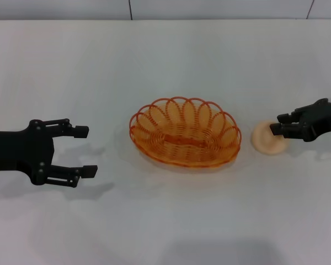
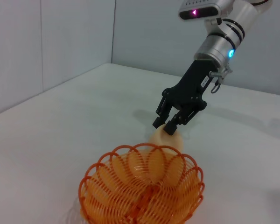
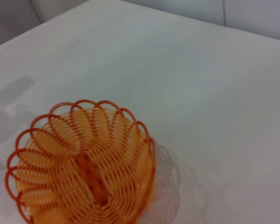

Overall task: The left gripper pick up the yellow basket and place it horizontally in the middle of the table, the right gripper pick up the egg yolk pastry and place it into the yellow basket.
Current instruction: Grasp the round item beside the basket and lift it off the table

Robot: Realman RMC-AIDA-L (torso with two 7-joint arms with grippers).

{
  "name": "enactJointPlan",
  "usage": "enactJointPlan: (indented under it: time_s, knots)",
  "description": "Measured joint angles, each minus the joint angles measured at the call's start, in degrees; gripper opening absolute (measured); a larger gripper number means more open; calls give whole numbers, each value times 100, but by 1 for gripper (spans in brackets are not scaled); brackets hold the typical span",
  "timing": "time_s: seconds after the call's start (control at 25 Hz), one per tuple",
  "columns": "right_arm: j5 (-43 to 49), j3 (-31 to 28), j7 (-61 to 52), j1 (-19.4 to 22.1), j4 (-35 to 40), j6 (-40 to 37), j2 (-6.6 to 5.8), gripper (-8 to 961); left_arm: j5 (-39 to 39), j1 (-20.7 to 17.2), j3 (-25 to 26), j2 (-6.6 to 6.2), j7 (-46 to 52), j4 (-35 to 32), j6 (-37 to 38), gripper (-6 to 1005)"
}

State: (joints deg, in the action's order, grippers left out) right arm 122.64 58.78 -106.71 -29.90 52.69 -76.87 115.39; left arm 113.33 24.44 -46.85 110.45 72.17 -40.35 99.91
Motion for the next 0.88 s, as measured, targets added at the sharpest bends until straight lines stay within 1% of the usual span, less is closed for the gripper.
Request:
enactJointPlan:
  time_s: [0.36, 0.56, 0.68, 0.8, 0.88]
  knots:
    - [-4, 75, 3, -26, -4, -24, 0, 240, 9, 29, -26, -22, -15, 0, -2, 894]
    - [-4, 115, -5, -26, 15, -28, 0, 82, 14, 34, -24, -24, -8, 0, 1, 894]
    - [-5, 92, -15, -20, 64, -37, -6, 55, 14, 31, -13, -24, -10, 0, 3, 894]
    - [-51, 43, -27, -8, 254, -143, -24, 29, 14, -1, -4, -28, -7, -17, 22, 895]
    - [-68, -79, -38, -3, 462, -327, -35, 29, 14, -45, -1, -31, -7, -76, 63, 895]
